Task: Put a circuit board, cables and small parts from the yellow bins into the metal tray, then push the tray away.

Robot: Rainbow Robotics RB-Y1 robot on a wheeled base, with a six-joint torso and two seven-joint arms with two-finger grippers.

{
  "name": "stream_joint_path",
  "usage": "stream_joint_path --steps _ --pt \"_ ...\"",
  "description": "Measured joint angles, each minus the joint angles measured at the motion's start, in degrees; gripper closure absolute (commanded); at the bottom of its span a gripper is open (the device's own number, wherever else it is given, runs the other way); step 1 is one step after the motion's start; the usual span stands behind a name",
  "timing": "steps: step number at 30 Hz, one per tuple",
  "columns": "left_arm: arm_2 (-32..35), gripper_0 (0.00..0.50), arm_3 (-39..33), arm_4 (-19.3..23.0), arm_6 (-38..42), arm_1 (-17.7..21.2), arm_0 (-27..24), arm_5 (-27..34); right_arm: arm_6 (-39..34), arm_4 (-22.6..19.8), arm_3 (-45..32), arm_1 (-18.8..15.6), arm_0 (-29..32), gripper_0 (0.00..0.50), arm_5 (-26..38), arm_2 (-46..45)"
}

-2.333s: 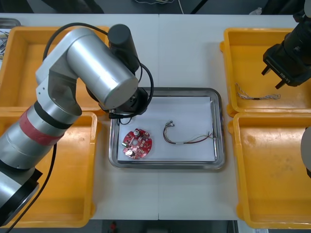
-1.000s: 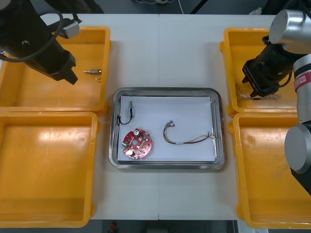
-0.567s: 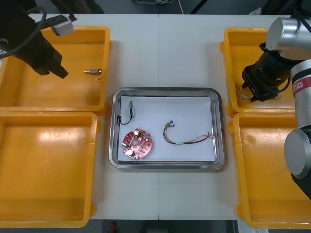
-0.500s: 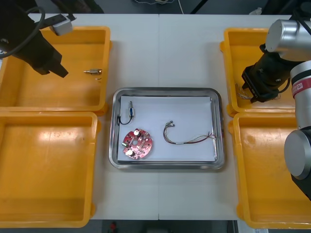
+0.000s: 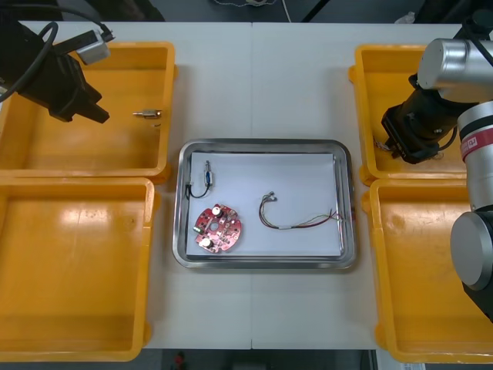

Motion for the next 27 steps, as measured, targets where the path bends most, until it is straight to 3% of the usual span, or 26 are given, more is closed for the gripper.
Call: stream_joint_path --steps 4,13,19,27 --pt "0.0 0.0 3.0 1.4 -0.3 0.0 0.0 -2.9 0.0 -0.1 0.0 0.0 0.0 0.5 0.0 0.3" --pt "-3.1 0.0 9.6 9.0 -3.8 0.0 0.0 -15.2 0.0 -0.1 -0.6 0.0 0.2 0.5 0.1 0.3" --pt "-5.5 0.0 10.9 9.6 -13.2 0.0 0.0 -20.1 0.0 -0.1 -4.4 -0.1 0.6 0.5 3.2 0.0" --pt "-8.9 0.0 11.9 9.7 -13.3 0.0 0.0 -28.2 0.0 -0.2 -10.2 -1.0 0.3 0.5 12.3 -2.6"
